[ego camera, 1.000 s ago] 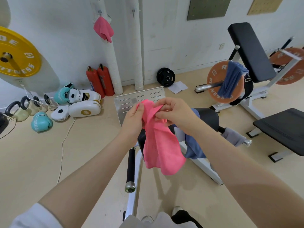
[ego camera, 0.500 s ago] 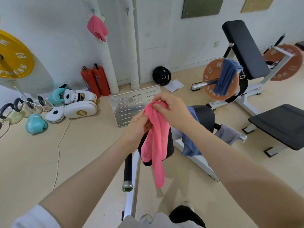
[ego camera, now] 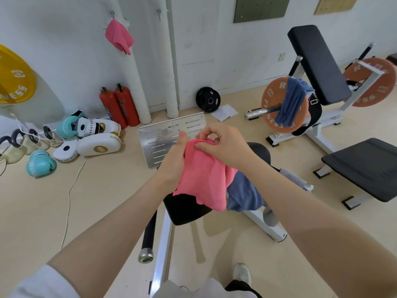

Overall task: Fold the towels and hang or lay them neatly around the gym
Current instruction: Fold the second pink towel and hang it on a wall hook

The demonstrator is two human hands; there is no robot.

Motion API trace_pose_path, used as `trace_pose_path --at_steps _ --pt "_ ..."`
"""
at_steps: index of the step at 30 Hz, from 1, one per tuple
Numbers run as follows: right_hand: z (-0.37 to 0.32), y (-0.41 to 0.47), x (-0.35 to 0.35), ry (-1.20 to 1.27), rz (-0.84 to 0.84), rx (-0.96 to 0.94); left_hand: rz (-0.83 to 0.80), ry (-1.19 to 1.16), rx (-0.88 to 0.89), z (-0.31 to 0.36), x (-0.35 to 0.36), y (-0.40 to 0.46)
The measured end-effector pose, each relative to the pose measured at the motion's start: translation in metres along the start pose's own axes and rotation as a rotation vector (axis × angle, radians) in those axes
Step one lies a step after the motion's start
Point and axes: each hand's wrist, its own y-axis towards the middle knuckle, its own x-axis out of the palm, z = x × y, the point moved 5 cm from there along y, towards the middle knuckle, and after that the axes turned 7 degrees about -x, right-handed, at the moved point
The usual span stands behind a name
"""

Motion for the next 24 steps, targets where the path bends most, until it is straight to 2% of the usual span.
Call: trace_pose_path --at_steps 4,7,12,17,19,21,24 --pt "0.010 0.006 -0.030 0.001 -0.068 -0.031 0.056 0.319 0.143 0.024 0.023 0.011" --pt "0.026 0.010 -0.051 0.068 -0.191 -0.008 0.120 0.438 0.183 0.036 0.031 0.026" --pt "0.060 0.008 -0.071 0.262 -0.469 0.083 0.220 0.506 0.253 0.046 0.040 0.044" --pt "0.086 0.001 -0.085 0.418 -0.677 0.286 0.199 0.481 0.277 0.046 0.068 0.053" --pt "0.096 0.002 -0.092 0.253 -0.717 0.284 0.187 0.505 0.289 0.045 0.077 0.056" --pt "0.105 0.005 -0.098 -0.023 -0.725 0.218 0.184 0.551 0.290 0.043 0.083 0.060" --pt "0.113 0.015 -0.103 -0.232 -0.567 0.089 0.219 0.603 0.281 0.037 0.088 0.066"
